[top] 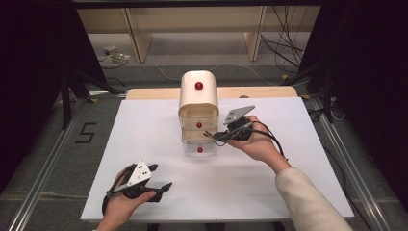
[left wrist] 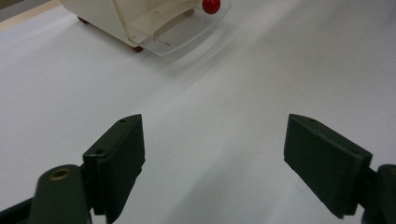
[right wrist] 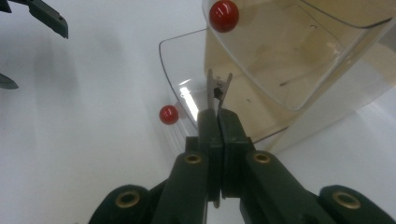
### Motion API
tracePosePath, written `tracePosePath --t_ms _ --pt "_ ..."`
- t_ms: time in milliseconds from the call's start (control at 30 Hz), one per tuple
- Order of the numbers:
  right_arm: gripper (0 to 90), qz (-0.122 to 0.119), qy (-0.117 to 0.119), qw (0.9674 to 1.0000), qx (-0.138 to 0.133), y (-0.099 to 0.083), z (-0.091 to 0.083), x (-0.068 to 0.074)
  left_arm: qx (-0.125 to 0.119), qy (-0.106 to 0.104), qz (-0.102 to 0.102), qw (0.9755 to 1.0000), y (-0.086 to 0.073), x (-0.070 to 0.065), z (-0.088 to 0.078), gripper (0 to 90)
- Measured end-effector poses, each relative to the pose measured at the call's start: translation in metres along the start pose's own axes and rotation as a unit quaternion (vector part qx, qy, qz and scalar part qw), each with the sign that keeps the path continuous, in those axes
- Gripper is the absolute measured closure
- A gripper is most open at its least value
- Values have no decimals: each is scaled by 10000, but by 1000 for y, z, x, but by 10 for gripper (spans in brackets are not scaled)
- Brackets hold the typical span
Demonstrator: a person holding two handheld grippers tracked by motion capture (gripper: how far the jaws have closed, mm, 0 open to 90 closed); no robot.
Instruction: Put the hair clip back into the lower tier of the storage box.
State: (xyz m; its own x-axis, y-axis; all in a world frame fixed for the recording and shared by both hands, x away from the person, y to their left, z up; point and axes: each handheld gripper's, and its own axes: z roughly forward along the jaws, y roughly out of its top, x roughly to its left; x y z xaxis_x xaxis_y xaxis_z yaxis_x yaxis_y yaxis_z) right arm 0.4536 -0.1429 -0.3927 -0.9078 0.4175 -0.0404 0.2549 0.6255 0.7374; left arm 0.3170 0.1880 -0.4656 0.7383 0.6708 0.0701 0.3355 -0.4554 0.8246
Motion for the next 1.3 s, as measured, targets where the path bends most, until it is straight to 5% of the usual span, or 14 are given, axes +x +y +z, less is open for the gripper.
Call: tracePosePath --t_ms 1300 --pt "900 -65 40 10000 -28 17 23 1 -1 -23 -6 10000 0 1 1 205"
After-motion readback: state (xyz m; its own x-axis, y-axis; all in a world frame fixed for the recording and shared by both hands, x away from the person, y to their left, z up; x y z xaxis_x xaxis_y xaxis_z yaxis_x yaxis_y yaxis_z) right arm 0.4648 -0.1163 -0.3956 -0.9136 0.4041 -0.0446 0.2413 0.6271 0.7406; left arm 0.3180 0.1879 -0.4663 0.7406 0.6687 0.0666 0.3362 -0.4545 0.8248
